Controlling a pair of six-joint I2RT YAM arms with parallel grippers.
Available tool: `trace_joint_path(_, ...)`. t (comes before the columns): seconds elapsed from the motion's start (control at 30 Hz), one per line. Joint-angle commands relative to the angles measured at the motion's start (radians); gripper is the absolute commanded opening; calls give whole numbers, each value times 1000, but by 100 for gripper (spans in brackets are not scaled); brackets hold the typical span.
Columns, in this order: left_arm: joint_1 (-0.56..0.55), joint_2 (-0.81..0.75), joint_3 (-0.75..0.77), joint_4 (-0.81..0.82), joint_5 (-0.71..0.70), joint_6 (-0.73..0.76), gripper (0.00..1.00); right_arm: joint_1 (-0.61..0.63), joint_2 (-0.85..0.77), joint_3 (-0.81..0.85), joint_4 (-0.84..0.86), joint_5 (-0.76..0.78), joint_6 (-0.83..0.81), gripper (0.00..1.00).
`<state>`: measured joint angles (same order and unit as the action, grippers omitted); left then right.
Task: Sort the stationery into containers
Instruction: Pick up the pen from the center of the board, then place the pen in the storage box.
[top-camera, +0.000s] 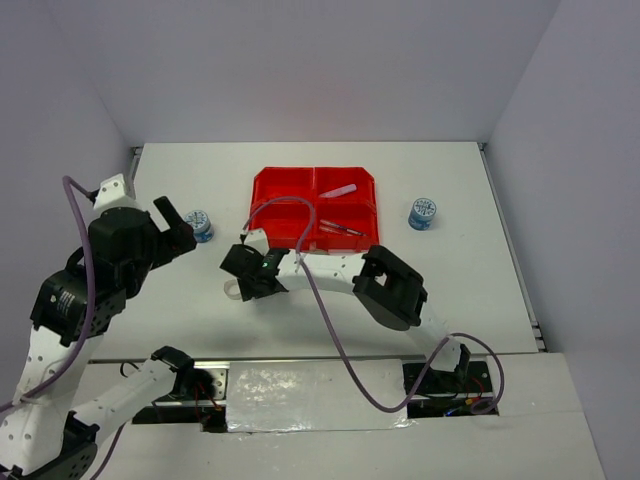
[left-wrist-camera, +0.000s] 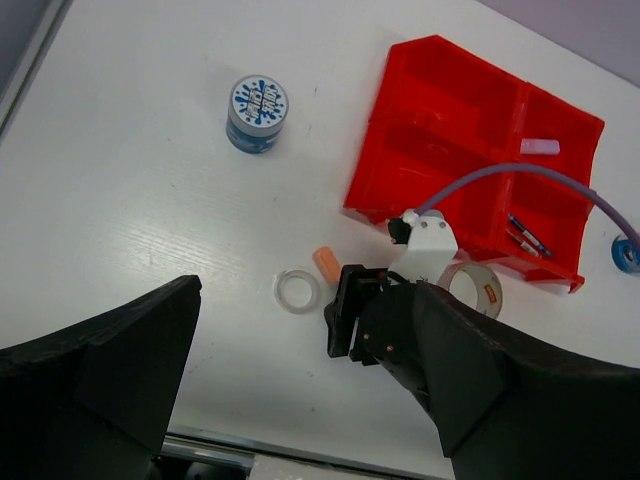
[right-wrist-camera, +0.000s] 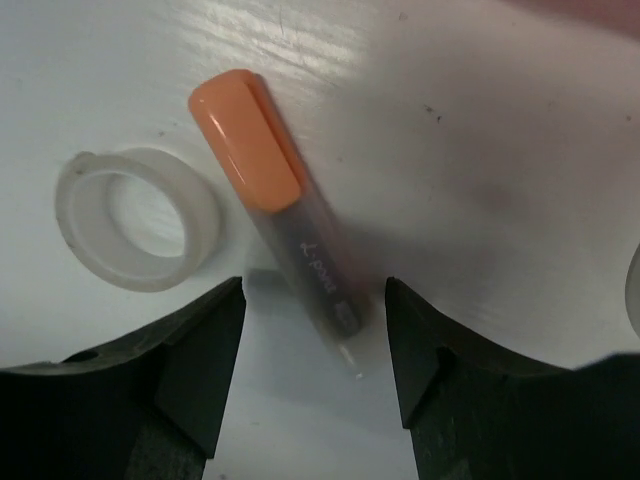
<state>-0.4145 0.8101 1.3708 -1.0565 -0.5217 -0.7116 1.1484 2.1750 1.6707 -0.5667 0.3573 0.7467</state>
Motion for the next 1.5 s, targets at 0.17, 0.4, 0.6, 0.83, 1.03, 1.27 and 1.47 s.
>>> trace_joint_path(0.17, -6, -18, -52, 21, 78, 66, 99, 5, 14, 6, -3, -58, -43, 62)
trace_joint_path(0.4, -33, -12, -47, 29, 81, 89, 99, 1, 83, 47, -25, -106, -81, 61)
trace_joint_path(0.6, -43, -18, -59, 32, 84, 95, 99, -9, 60, 8, -27, -113, -43, 20)
trace_joint_path(0.83, -43, -17, -73, 42, 80, 89, 99, -70, -288, -135, 106, -132, -32, 0)
trace_joint_path(1.03, -43, 18, -64, 59, 106, 92, 99, -367, -555, -276, 180, -161, 219, 0)
trace_joint_path(1.27, -43, 40, -107, 90, 195, 69, 99, -604, -420, -93, -24, -1, 649, 0)
trace_joint_path(1.47, -43, 38, -133, 82, 227, 57, 99, -673, -164, 265, -205, -14, 720, 0)
